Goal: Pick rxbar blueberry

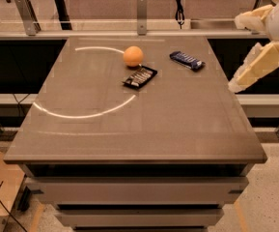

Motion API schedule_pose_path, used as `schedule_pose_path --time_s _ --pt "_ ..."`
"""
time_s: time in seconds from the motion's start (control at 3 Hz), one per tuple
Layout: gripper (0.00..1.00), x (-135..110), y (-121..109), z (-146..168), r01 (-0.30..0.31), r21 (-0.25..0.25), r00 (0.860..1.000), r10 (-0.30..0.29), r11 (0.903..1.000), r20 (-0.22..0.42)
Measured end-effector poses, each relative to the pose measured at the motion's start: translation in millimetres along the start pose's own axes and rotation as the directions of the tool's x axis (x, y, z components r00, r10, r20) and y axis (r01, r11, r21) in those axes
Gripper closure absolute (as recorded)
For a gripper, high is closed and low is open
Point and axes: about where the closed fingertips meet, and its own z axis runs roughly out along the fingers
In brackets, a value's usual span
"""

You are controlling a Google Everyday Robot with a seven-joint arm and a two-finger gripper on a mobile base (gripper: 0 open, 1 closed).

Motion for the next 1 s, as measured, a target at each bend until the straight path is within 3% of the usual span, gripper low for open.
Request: schedule_pose_path --time_s 0.67,1.0 --pt "0.0 -0.9 -8.3 10.9 -0.032 0.006 0.999 0.032 0.9995 0.021" --pt "0.0 -0.7 -26.2 32.6 -0.081 0.032 0.993 0.078 0.9962 0.09"
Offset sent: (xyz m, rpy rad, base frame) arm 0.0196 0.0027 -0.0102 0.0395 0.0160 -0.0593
